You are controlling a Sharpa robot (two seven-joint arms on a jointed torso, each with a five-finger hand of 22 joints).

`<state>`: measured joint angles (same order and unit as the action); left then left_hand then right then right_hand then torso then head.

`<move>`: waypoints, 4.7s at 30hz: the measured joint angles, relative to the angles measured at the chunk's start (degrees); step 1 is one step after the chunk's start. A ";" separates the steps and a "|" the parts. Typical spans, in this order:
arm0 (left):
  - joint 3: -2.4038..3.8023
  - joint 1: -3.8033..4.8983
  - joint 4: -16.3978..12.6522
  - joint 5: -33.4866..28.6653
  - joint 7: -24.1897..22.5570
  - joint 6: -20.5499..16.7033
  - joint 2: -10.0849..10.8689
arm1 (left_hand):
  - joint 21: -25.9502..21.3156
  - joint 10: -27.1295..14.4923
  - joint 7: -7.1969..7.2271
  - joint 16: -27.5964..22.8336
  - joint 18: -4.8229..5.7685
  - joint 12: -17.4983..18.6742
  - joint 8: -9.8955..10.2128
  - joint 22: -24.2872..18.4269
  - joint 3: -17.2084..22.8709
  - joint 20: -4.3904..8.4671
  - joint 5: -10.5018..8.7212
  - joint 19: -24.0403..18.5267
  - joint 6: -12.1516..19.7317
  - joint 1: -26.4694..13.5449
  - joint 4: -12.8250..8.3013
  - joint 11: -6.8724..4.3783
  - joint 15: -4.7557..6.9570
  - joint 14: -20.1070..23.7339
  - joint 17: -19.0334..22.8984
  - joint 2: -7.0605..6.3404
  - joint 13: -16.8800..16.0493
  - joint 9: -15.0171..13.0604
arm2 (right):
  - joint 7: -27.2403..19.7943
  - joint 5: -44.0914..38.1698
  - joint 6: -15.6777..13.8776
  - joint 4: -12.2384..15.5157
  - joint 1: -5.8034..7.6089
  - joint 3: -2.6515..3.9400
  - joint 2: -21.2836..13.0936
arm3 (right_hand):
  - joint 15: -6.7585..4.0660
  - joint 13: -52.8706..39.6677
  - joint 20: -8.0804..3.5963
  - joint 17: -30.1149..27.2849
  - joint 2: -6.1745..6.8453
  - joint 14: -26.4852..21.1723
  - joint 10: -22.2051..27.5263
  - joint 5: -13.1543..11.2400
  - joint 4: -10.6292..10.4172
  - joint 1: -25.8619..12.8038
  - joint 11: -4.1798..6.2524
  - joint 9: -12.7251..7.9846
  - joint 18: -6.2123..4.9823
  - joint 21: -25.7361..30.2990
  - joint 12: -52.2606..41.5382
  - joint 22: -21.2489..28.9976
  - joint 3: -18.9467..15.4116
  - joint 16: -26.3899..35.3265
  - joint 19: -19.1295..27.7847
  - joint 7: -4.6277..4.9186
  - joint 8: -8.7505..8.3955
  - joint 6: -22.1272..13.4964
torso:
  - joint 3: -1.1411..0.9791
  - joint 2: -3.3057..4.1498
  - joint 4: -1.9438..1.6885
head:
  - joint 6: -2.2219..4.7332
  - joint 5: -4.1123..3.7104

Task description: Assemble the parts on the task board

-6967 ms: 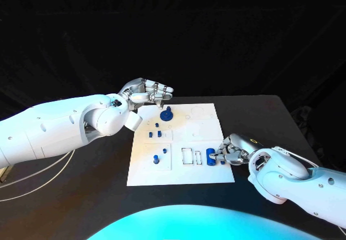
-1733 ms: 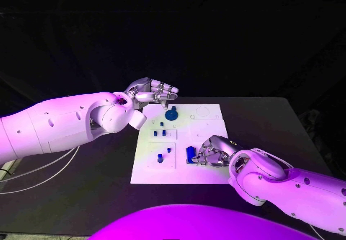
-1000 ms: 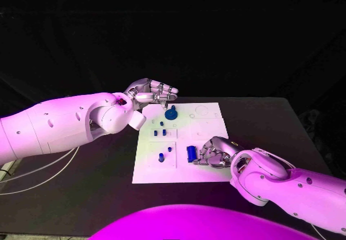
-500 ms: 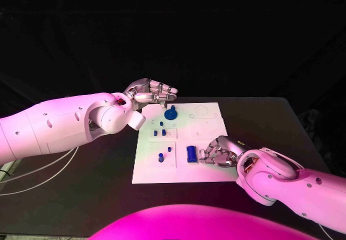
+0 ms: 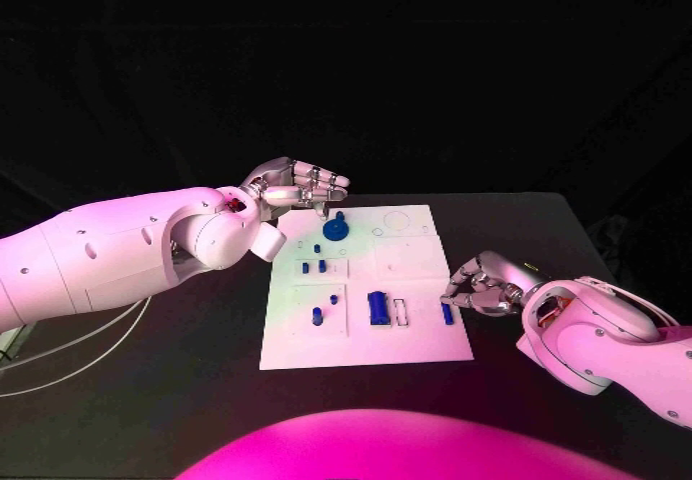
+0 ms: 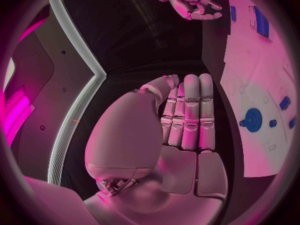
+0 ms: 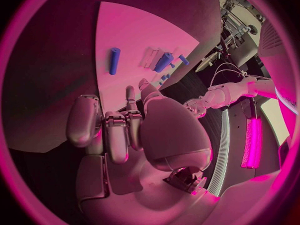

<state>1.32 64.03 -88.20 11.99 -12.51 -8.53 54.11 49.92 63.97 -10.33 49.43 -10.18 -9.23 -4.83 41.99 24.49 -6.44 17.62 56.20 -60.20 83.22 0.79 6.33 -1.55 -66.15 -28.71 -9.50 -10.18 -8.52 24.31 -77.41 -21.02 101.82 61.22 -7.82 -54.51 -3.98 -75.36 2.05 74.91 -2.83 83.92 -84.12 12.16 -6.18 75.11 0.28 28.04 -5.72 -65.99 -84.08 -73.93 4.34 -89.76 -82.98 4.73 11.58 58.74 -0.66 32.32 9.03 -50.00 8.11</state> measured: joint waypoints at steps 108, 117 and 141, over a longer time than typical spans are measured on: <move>-0.01 -0.02 0.07 0.00 0.16 0.30 -0.30 | -0.22 -0.40 0.01 0.00 0.00 -0.32 0.00 -0.03 0.00 0.00 0.00 0.00 0.00 0.00 0.00 -0.01 0.00 0.00 -0.01 0.00 -0.09 0.05 | 5.47 -7.51 -1.84 -5.46 -4.46 -0.19 4.26 | 0.30 0.43 -0.01 0.00 5.90 0.10 0.10 0.47 -1.59 -5.79 -0.29 6.02 0.00 1.11 2.18 -1.00 3.50 0.00 -0.41 -0.15 -0.09 0.75 | 0.15 -0.13 0.52 | 0.00 -0.80; -0.01 -0.02 0.07 0.00 0.16 0.30 -0.32 | -0.22 -0.40 0.01 0.00 0.00 -0.32 0.00 -0.03 0.00 0.00 0.00 0.00 0.00 0.00 0.00 0.00 0.00 0.00 -0.01 0.00 -0.09 0.05 | 5.84 -7.72 -0.95 -6.33 -4.81 -0.21 5.39 | 0.30 0.44 -0.01 0.00 6.32 0.10 0.10 0.47 -2.13 -6.21 -0.29 6.03 0.00 1.38 2.18 -1.00 3.26 0.00 -0.41 -0.34 -0.37 0.94 | 0.14 -0.15 0.55 | 0.00 -0.77; -0.01 -0.02 0.03 0.00 0.20 0.32 -0.31 | -0.22 -0.40 0.01 0.00 0.00 -0.32 0.00 -0.02 0.00 0.00 0.00 0.00 0.00 0.00 0.00 -0.01 0.00 0.00 -0.01 0.00 -0.07 0.04 | 8.69 -20.65 4.21 -6.84 -5.18 0.11 8.00 | 0.30 0.44 0.20 -0.01 10.10 0.10 0.09 1.19 1.31 -1.32 -0.28 6.09 0.00 3.32 4.41 -0.54 3.98 0.00 -0.20 0.09 -1.61 1.11 | 0.20 -0.20 0.55 | 0.00 -0.96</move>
<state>1.31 64.01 -88.17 11.98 -12.31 -8.22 53.81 49.70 63.57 -10.32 49.43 -10.19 -9.55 -4.83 41.97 24.50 -6.44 17.62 56.20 -60.20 83.22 0.79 6.32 -1.55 -66.15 -28.72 -9.50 -10.25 -8.48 33.01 -98.06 -16.81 94.98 56.04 -7.71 -46.51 -3.69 -74.91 2.25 74.90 7.27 84.02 -84.03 13.35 -4.88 73.79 -0.01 34.14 -5.72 -62.67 -79.66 -74.47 8.32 -89.76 -83.18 4.82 9.97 59.86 -0.46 32.12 9.59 -50.00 7.15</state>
